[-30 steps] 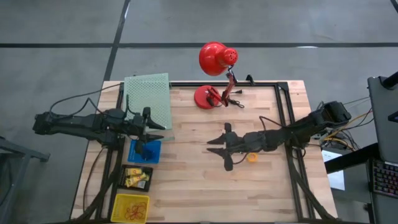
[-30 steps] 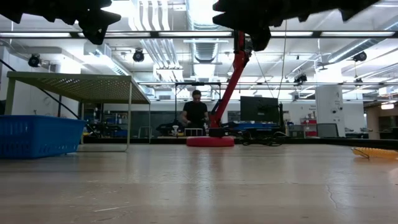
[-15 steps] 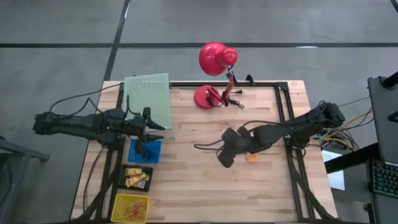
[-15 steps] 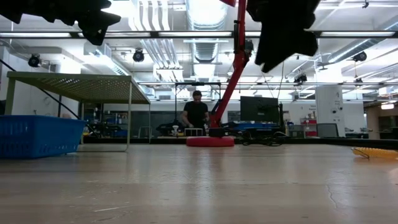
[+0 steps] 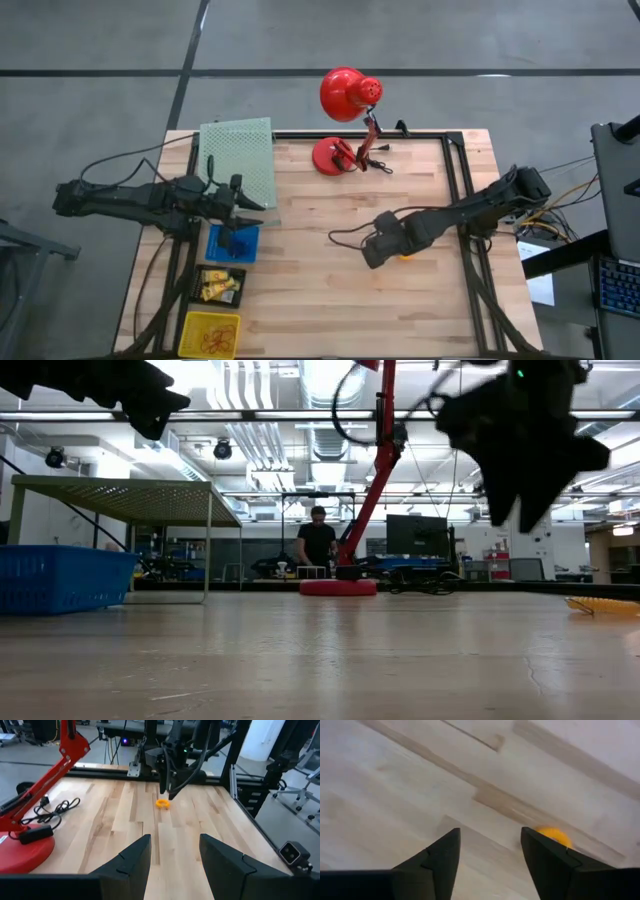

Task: Pick & Place Office Desk Supplies
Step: Put the yellow spring rubber band into the blue bin

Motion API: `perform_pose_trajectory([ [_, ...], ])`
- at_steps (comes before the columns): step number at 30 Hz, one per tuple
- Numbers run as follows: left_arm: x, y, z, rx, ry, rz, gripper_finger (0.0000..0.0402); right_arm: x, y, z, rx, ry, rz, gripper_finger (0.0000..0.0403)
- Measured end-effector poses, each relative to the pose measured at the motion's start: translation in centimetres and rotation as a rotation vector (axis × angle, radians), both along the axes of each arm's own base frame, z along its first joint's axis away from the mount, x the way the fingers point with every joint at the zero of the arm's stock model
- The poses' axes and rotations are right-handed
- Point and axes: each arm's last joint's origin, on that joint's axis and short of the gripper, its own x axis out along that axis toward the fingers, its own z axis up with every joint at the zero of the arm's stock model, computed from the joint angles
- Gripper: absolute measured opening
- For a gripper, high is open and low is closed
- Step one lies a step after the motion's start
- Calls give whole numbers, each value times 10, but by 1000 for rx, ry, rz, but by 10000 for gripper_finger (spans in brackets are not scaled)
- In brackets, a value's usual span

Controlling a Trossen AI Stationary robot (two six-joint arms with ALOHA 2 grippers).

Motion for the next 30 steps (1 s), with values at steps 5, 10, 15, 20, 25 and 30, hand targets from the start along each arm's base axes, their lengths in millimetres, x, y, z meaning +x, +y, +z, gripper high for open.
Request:
perform_pose_trajectory([
  [5, -1, 0, -4, 2, 41, 0, 173, -12, 3, -27, 54, 44, -30, 222],
  [10, -2, 0, -8, 4, 85, 0, 173, -22, 9, -43, 98, 62, -62, 224],
  [15, -4, 0, -12, 6, 134, 0, 173, -27, 13, -48, 92, 74, -58, 225],
  [20, -6, 0, -17, 8, 184, 0, 173, -31, 11, -53, 81, 93, -59, 224],
  [25, -8, 0, -20, 9, 223, 0, 173, -39, 8, -67, 77, 101, -59, 224],
  [30, -8, 0, -20, 10, 224, 0, 173, -42, 7, -77, 85, 76, -55, 219],
])
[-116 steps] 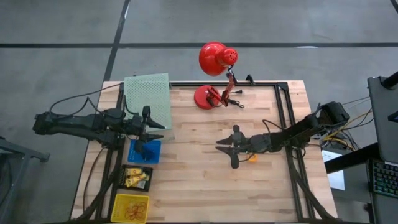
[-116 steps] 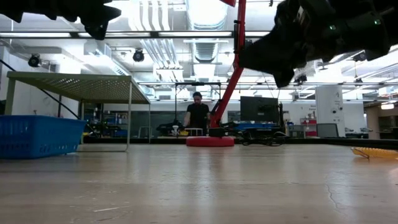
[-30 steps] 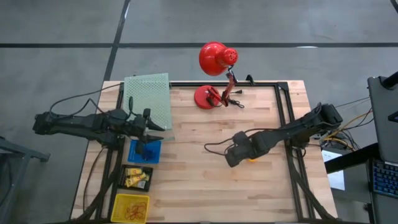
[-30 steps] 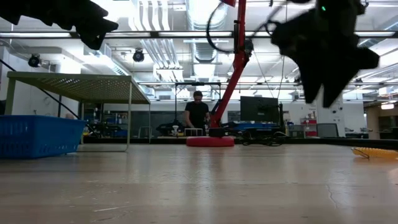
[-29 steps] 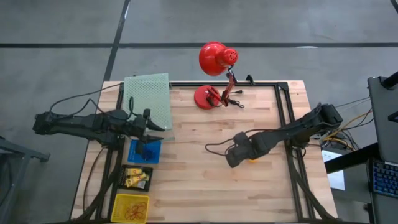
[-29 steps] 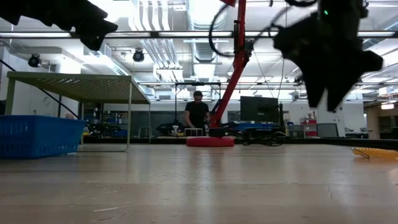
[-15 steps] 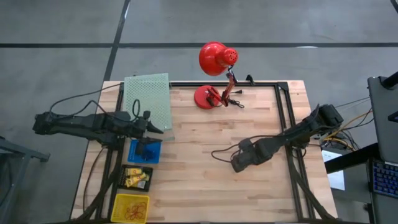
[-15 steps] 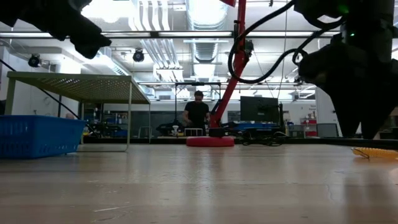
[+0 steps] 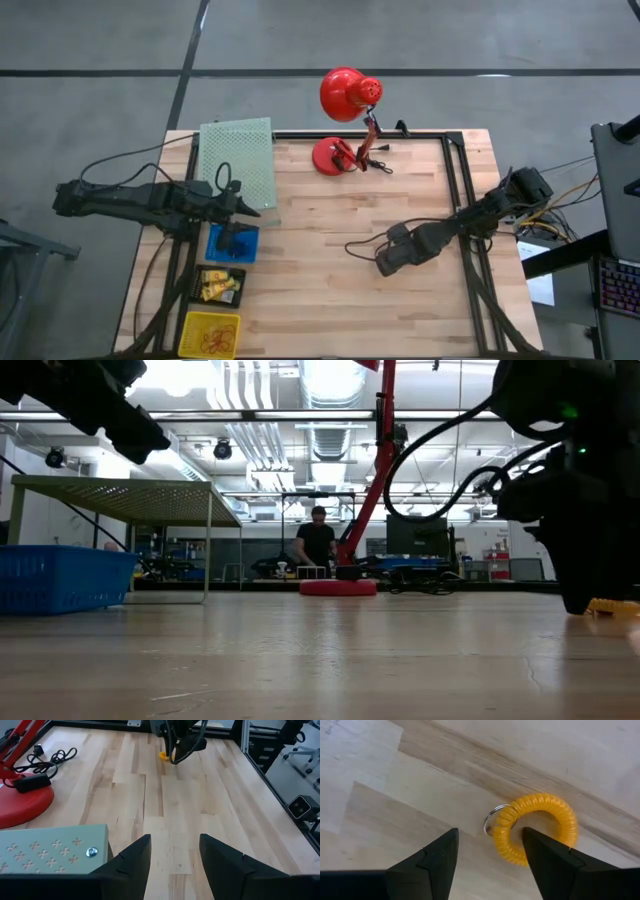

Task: Pick & Place Office Desk Supplies
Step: Put the yellow spring rubber band into the blue bin

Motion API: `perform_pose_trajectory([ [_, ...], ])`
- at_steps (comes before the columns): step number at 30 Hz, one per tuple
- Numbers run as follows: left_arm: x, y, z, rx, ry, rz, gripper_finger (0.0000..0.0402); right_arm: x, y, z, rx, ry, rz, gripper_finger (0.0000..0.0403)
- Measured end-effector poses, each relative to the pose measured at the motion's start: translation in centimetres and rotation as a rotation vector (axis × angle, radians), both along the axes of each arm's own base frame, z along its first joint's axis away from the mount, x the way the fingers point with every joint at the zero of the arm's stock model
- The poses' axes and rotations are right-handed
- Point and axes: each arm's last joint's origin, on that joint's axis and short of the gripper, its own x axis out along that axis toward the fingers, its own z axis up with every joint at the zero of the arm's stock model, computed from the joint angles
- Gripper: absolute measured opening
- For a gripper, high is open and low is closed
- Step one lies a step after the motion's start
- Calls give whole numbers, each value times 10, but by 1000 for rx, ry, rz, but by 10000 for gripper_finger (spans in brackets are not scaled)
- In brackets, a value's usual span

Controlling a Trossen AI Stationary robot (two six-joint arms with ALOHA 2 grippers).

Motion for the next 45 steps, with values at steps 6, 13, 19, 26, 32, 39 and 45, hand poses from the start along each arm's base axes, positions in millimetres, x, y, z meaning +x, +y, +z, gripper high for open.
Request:
perform_pose_trajectory([
  [6, 0, 0, 0, 0, 0, 0, 173, -1, 0, -1, -3, 5, -1, 192],
  [13, 0, 0, 0, 0, 2, 0, 173, -2, -1, -1, -8, 18, 0, 129],
  [19, 0, 0, 0, 0, 3, 0, 173, -2, -1, -1, -6, 14, -2, 69],
  [26, 0, 0, 0, 0, 3, 0, 173, -1, -1, -1, -5, 7, -2, 26],
  [32, 0, 0, 0, 0, 3, 0, 173, 1, 0, 3, -12, -29, 0, 25],
  [39, 0, 0, 0, 0, 3, 0, 173, 17, 4, 29, -55, -137, 87, 25],
  [45, 0, 0, 0, 0, 4, 0, 173, 39, 8, 63, -213, -286, 243, 25],
])
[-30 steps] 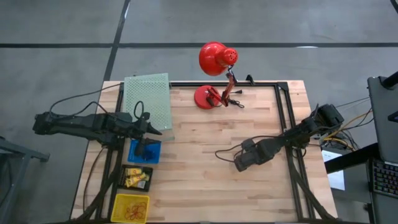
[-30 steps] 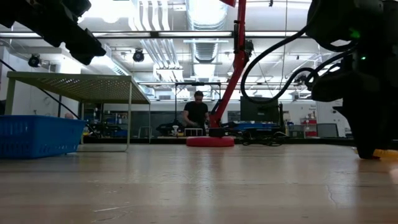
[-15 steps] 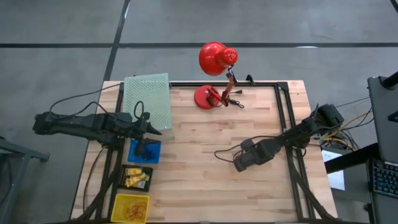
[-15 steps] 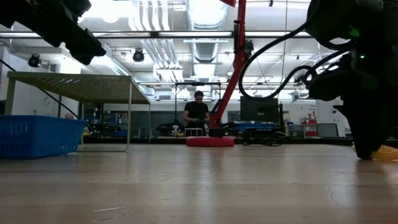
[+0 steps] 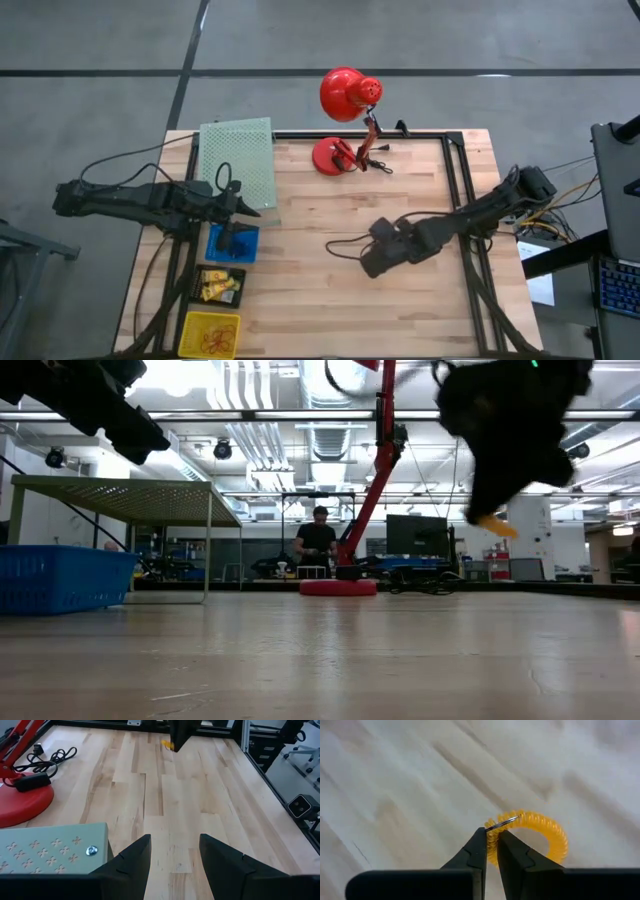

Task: Pick & Place Office Desk Supplies
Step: Put the yellow spring rubber band into the blue bin

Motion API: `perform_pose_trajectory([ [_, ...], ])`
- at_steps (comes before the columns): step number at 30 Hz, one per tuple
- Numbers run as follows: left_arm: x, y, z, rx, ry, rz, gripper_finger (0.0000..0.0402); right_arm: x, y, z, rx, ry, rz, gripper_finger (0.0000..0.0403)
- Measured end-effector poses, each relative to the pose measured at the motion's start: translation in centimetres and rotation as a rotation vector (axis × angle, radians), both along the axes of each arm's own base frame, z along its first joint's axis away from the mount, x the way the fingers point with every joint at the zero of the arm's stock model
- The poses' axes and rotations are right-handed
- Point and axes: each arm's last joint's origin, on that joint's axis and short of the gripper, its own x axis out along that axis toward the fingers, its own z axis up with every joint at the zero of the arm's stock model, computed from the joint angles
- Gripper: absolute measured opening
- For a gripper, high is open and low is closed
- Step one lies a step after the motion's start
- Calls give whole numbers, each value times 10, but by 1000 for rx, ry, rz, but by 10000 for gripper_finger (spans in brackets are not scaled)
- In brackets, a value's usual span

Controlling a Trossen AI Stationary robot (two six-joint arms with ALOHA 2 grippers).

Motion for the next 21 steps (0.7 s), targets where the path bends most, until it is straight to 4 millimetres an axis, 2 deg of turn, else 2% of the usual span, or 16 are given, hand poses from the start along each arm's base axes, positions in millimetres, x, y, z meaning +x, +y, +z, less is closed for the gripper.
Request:
perform_pose_trajectory([
  [5, 0, 0, 0, 0, 1, 0, 173, 21, 5, 21, -185, -136, 170, 25],
  [11, 0, 0, 0, 0, 1, 0, 173, 46, 12, 44, -328, -414, 317, 25],
  [15, 0, 0, 0, 0, 1, 0, 173, 55, 16, 54, -433, -568, 421, 25],
  [21, 0, 0, 0, 0, 1, 0, 173, 58, 17, 56, -592, -717, 513, 25],
])
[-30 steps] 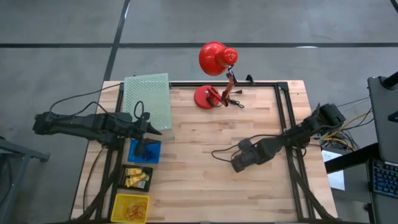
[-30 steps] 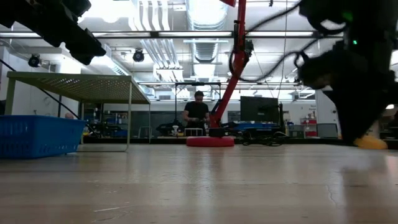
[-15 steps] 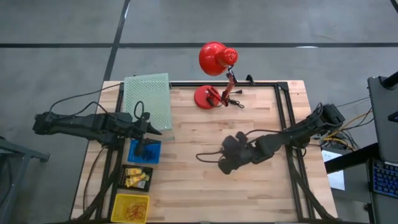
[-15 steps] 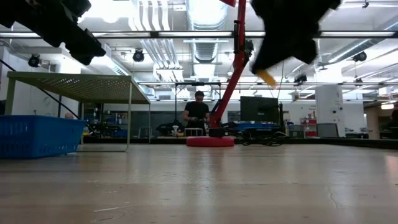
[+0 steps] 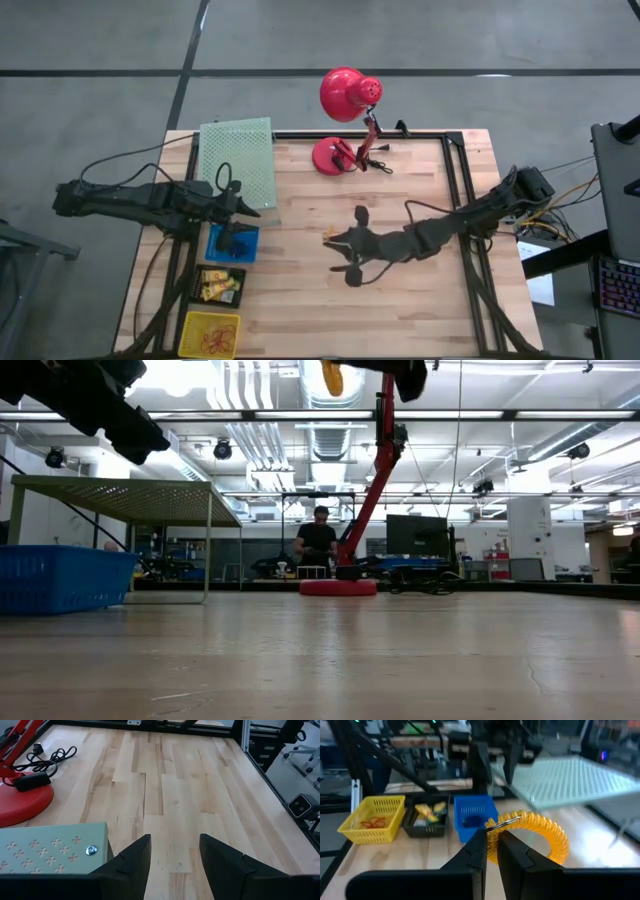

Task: Pick & Place Office Desk Supplies
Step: Put the yellow spring rubber band into the blue bin

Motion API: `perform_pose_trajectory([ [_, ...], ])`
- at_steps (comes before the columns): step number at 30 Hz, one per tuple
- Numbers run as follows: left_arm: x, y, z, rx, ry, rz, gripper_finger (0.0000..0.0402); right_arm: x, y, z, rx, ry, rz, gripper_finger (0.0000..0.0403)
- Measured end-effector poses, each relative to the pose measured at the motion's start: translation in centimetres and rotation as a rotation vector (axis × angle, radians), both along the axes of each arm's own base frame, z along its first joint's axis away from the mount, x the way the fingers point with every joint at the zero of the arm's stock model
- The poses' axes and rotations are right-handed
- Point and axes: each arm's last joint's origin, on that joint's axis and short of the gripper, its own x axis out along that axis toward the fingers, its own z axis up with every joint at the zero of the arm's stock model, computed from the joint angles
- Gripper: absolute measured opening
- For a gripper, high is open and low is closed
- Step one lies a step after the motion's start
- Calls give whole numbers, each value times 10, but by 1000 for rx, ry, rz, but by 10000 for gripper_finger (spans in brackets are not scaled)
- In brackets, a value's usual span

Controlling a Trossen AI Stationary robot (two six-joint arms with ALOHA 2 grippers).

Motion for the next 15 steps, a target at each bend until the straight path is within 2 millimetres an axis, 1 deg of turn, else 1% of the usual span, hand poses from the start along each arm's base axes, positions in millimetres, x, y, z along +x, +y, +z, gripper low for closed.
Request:
perform_pose_trajectory([
  [2, 0, 0, 0, 0, 0, 0, 173, 0, -1, 0, -39, -31, 29, 25],
  [7, 0, 0, 0, 0, 0, 0, 173, 1, -4, 0, -69, -78, 101, 25],
  [15, 0, 0, 0, 0, 0, 0, 173, 4, -5, -5, -75, -76, 102, 25],
])
